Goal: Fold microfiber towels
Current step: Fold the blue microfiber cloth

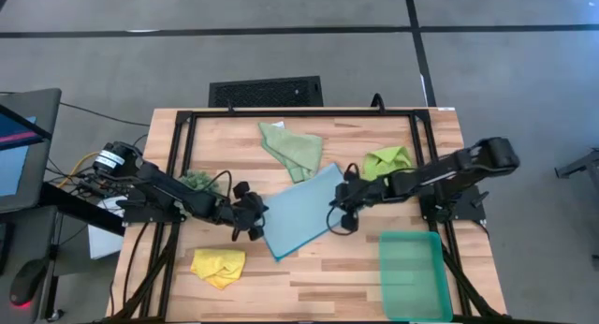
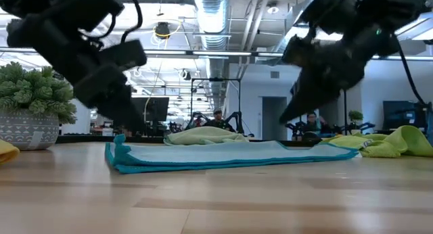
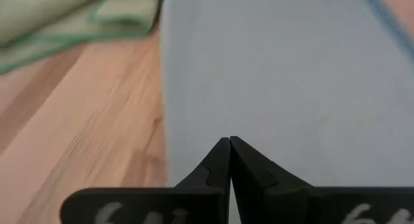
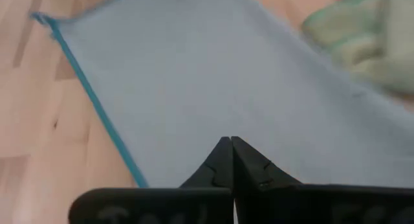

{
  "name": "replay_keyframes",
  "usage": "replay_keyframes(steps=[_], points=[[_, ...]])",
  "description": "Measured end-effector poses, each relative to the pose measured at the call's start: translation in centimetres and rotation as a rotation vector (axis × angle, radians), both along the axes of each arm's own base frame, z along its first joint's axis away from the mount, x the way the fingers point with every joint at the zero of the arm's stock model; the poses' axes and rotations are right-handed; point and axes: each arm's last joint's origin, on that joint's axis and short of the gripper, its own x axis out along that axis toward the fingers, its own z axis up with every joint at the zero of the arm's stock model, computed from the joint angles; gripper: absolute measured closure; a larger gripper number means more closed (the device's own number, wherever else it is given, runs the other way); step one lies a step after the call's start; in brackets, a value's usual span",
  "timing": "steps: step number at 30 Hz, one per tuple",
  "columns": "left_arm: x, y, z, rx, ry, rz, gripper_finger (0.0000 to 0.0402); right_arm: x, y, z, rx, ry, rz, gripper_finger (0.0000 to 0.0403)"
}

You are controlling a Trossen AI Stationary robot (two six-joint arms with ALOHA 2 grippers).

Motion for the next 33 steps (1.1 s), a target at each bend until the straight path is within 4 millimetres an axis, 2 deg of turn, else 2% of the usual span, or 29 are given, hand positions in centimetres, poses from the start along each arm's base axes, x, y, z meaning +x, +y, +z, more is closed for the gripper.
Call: replay_keyframes(steps=[5,9,13,15,17,21,23,26,33], points=[[-0.7,-0.6,-0.7,-0.131,0.034,-0.037,0.0401,0.7,-0.3,-3.3,0.000,0.147,-0.015,0.0391],[-1.0,-2.0,-0.7,-0.245,0.032,-0.100,0.0401,1.0,-1.5,-3.3,-0.030,0.245,-0.054,0.0383],[-0.7,-3.5,0.0,-0.293,-0.061,-0.162,0.0401,0.2,-2.6,-2.0,-0.197,0.334,-0.212,0.0390],[-0.3,-4.1,0.8,-0.242,-0.143,-0.191,0.0401,0.8,-2.4,-0.5,-0.224,0.236,-0.241,0.0396],[0.3,-4.5,1.8,-0.161,-0.207,-0.201,0.0401,1.6,-1.5,0.8,-0.179,0.111,-0.203,0.0397],[1.1,-3.9,2.7,-0.003,-0.251,-0.131,0.0401,3.2,1.1,0.7,-0.068,-0.045,-0.051,0.0391],[1.2,-3.2,2.5,-0.001,-0.233,-0.122,0.0401,4.1,2.1,0.1,-0.047,-0.123,-0.020,0.0388],[1.3,-2.4,1.7,-0.006,-0.210,-0.085,0.0401,5.5,2.6,-1.8,-0.036,-0.159,-0.011,0.0390],[2.3,-2.4,-1.1,0.043,-0.117,-0.074,0.0401,11.0,3.4,-4.2,-0.031,-0.142,-0.027,0.0394]])
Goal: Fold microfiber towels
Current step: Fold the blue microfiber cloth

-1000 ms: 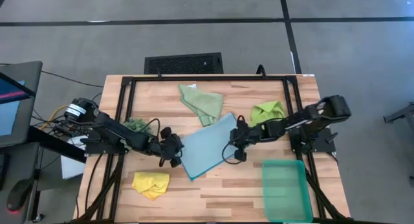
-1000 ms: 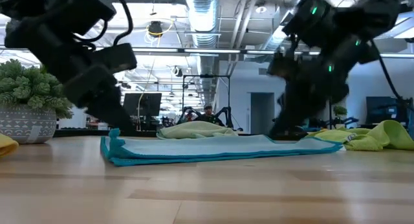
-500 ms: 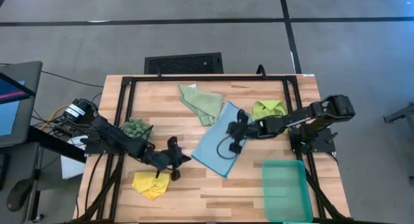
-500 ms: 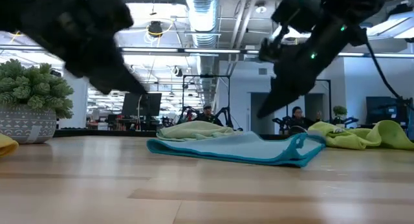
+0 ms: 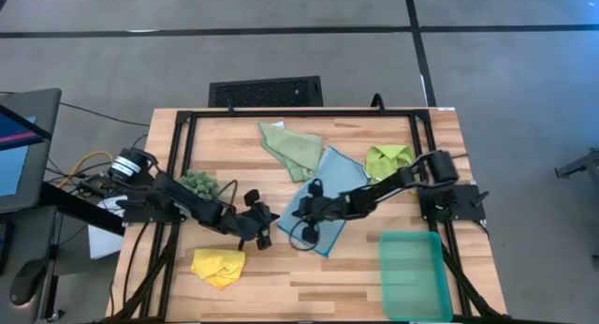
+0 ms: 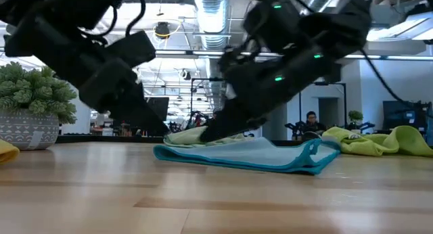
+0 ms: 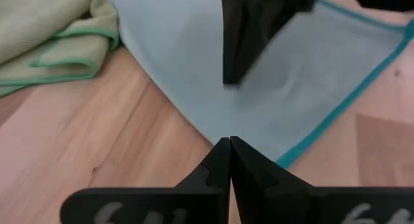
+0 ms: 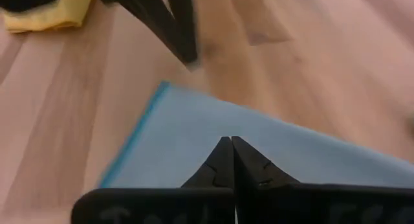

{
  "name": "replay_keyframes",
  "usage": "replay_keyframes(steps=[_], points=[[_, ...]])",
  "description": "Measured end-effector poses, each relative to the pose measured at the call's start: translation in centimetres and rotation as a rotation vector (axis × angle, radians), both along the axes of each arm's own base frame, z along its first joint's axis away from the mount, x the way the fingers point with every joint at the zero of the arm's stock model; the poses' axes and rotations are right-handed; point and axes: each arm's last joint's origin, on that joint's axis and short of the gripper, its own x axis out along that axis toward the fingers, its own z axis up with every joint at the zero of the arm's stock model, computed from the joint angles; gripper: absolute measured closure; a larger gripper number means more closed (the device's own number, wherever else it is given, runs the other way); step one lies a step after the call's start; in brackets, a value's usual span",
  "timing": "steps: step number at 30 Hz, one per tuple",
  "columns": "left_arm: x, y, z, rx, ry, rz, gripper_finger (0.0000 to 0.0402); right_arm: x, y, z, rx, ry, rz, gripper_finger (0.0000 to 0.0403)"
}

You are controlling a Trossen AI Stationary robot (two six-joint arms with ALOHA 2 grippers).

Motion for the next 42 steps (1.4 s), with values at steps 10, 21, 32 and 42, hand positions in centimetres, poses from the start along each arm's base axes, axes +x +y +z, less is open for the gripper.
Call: replay_keyframes(steps=[10,21,32,42], points=[[0.3,-2.5,1.2,-0.015,0.155,0.039,0.0401,3.7,5.3,-1.2,0.102,0.061,0.379,0.0390],[1.2,-6.3,2.2,-0.061,0.024,-0.035,0.0401,-1.2,10.6,4.8,-0.084,0.073,0.347,0.0391],[4.2,-10.0,-2.4,-0.185,-0.075,-0.264,0.0401,-7.4,6.2,1.7,0.038,0.162,-0.308,0.0390],[6.1,-14.4,-3.0,-0.375,-0.037,-0.275,0.0401,-9.3,1.6,0.3,0.091,0.255,-0.489,0.0389]])
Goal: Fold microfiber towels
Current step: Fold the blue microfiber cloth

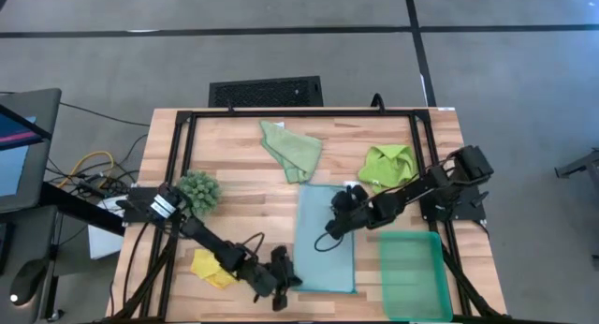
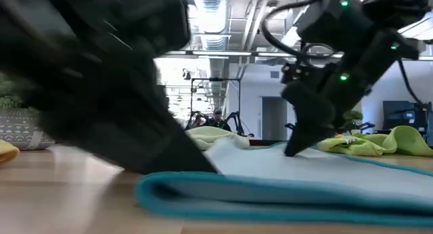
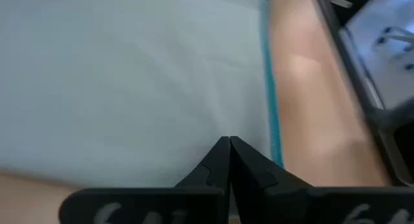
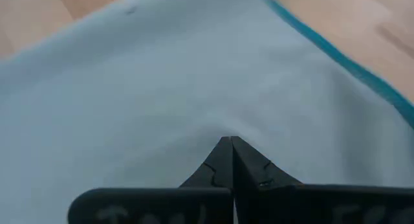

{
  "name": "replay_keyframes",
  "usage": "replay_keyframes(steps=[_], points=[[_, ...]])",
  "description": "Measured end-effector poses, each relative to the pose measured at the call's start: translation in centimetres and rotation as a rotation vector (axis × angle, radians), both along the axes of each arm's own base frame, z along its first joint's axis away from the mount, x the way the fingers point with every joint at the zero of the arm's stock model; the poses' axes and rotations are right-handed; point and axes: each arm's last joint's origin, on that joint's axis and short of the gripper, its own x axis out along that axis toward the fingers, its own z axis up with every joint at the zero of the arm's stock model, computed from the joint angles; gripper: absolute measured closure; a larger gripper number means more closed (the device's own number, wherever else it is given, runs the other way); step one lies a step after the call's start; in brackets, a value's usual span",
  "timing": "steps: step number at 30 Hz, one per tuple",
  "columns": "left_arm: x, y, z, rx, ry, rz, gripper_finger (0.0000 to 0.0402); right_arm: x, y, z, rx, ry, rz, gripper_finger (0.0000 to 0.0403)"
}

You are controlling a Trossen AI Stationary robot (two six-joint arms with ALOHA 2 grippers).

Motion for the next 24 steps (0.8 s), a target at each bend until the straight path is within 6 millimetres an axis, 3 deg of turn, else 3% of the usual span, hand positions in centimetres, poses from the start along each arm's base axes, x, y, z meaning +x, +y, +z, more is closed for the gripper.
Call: replay_keyframes(steps=[6,11,13,16,24], points=[[-1.0,-4.8,2.4,0.003,-0.088,-0.023,0.0401,1.9,1.1,-0.9,0.005,-0.129,0.171,0.0389],[-0.3,-5.0,4.5,0.160,-0.085,0.114,0.0401,1.3,2.4,1.5,-0.003,-0.175,0.236,0.0389],[0.0,-3.9,5.6,0.218,-0.033,0.185,0.0401,0.7,2.1,2.6,-0.051,-0.172,0.205,0.0389],[0.7,-0.6,5.4,0.305,0.111,0.294,0.0401,0.0,1.3,2.8,-0.089,-0.159,0.167,0.0390],[2.6,10.2,3.3,0.494,0.371,0.509,0.0401,-0.3,-3.4,-0.3,-0.069,-0.216,0.023,0.0389]])
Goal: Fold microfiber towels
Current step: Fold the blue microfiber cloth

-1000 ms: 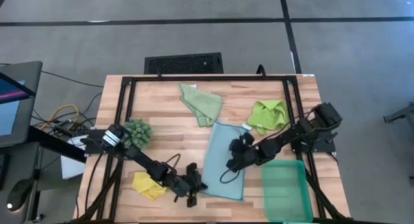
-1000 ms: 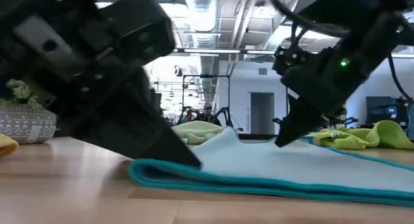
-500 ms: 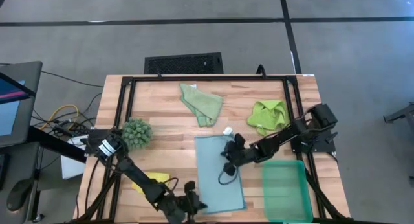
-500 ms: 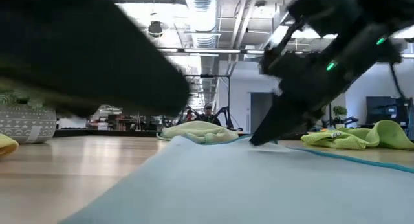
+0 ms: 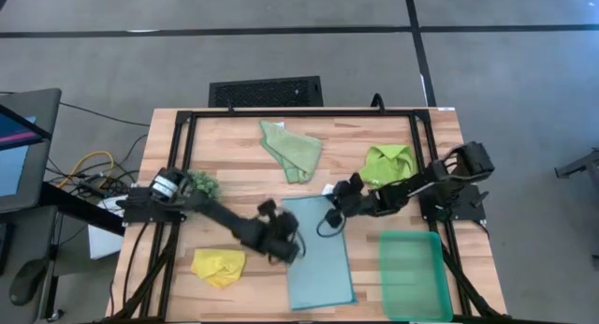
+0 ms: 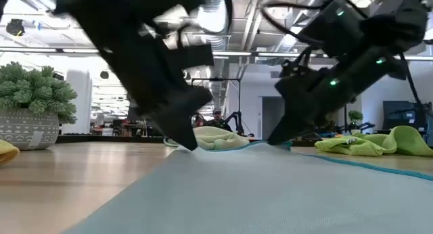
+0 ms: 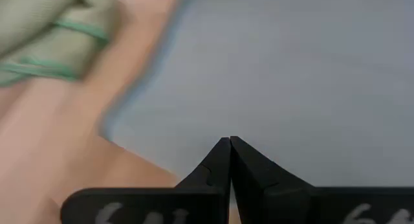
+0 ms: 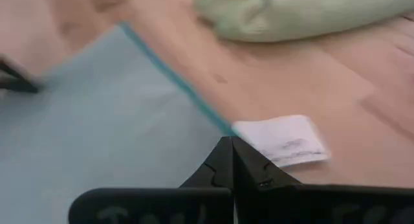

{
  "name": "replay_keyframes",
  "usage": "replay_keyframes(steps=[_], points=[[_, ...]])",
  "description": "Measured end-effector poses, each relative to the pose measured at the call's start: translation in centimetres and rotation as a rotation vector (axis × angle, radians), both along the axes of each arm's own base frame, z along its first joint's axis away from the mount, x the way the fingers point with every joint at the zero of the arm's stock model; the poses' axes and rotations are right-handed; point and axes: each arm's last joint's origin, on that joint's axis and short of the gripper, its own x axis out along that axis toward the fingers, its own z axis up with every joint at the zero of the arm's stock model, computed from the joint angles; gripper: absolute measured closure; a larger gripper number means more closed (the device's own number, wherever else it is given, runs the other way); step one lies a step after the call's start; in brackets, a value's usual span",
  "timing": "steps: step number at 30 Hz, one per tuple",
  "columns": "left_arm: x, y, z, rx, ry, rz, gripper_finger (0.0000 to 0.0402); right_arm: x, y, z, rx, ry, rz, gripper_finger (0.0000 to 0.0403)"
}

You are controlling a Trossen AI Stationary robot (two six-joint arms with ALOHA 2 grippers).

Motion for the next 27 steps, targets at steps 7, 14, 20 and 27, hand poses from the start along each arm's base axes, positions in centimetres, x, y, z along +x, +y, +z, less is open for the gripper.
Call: replay_keyframes(steps=[7,14,20,27], points=[[0.1,6.8,-1.2,0.067,0.193,0.066,0.0401,-0.5,-2.5,-2.0,0.069,0.023,-0.106,0.0390],[0.1,8.8,0.1,0.099,0.246,0.019,0.0401,-1.2,-2.6,1.0,0.021,-0.030,-0.056,0.0387],[-0.3,8.4,5.3,0.069,0.121,-0.018,0.0401,-1.2,-2.5,4.3,-0.004,-0.130,0.083,0.0388],[-0.5,11.0,6.5,0.054,0.110,-0.057,0.0401,-0.3,-2.6,2.6,0.072,-0.100,0.274,0.0389]])
